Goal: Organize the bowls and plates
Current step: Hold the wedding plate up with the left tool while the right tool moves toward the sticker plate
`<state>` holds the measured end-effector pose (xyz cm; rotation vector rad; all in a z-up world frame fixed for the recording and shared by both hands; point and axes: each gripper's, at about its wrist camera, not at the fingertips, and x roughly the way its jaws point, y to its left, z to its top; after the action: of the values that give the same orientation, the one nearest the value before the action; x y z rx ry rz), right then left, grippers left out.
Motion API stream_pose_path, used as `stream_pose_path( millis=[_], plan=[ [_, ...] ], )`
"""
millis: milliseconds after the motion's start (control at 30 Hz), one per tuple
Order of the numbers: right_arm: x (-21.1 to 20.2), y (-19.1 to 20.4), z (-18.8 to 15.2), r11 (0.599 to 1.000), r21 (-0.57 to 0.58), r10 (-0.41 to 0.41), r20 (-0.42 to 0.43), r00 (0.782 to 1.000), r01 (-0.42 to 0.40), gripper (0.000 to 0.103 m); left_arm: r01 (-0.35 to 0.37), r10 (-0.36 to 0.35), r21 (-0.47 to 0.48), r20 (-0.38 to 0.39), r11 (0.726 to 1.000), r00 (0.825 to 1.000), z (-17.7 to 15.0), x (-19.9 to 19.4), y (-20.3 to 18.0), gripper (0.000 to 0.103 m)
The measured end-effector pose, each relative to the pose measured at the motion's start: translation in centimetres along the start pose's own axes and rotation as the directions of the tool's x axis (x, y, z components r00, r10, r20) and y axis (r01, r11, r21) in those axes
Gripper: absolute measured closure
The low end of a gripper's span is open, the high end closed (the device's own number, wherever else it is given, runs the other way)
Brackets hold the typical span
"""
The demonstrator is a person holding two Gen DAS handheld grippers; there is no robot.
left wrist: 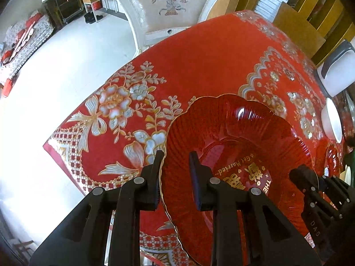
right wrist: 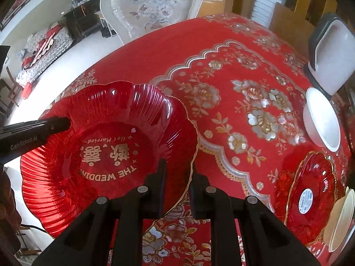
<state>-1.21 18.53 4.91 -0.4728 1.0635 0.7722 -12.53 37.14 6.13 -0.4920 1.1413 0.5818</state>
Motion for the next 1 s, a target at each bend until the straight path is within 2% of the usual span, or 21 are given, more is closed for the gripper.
stream_pose_path(
  millis=[233, 500, 567, 600, 633, 667, 733, 800, 933, 1000],
  plan=[
    [0.6, 0.7, -1.1, 1.0, 0.007, 0.011, -0.026, 1.0, -0.011, 0.085, 0.005, -0.005, -0.004, -0.027, 1.0, 1.0, -1.8, 1.3, 0.9, 0.08],
    [1.4, 0.7, -2.1, 0.997, 0.055, 0.06, -0.052, 0.997, -0.057, 0.084, 0.023, -0.023, -0.037, -0.004, 0.999, 1.0, -2.3, 1.6, 1.6, 0.08],
    [1.5, 0.6, -2.2, 0.995, 0.074, 0.067, -0.057, 0.996, -0.062, 0.071, 0.03, -0.03, -0.043, 0.003, 0.999, 1.0, -2.4, 1.7, 1.9, 0.079],
    [1.6, 0.5, -2.3, 0.994, 0.084, 0.07, -0.06, 0.996, -0.065, 0.06, 0.028, -0.027, -0.046, 0.008, 0.999, 1.0, -2.4, 1.6, 2.0, 0.075],
    [1.6, 0.5, -2.3, 0.994, 0.091, 0.074, -0.059, 0.996, -0.068, 0.054, 0.021, -0.02, -0.047, 0.018, 0.999, 1.0, -2.4, 1.5, 2.2, 0.071],
    [1.5, 0.3, -2.4, 0.992, 0.098, 0.078, -0.056, 0.995, -0.073, 0.054, 0.017, -0.016, -0.047, 0.026, 0.999, 1.0, -2.4, 1.3, 2.4, 0.069],
    [1.3, -0.2, -2.5, 0.989, 0.121, 0.096, -0.048, 0.994, -0.09, 0.054, 0.006, -0.003, -0.044, 0.056, 0.999, 0.998, -2.1, 0.7, 2.5, 0.054],
    [1.1, -0.8, -2.6, 0.984, 0.142, 0.111, -0.05, 0.993, -0.103, 0.054, -0.014, 0.017, -0.039, 0.088, 0.999, 0.996, -1.8, -0.2, 2.5, 0.047],
    [0.2, -2.3, -3.1, 0.975, 0.185, 0.136, -0.036, 0.99, -0.128, 0.054, -0.041, 0.042, -0.008, 0.133, 0.999, 0.99, -1.0, -1.9, 1.6, 0.046],
    [-0.2, -3.2, -3.4, 0.967, 0.214, 0.147, -0.032, 0.989, -0.137, 0.051, -0.03, 0.028, 0.015, 0.148, 0.999, 0.989, -0.5, -2.7, 0.4, 0.046]
  ],
)
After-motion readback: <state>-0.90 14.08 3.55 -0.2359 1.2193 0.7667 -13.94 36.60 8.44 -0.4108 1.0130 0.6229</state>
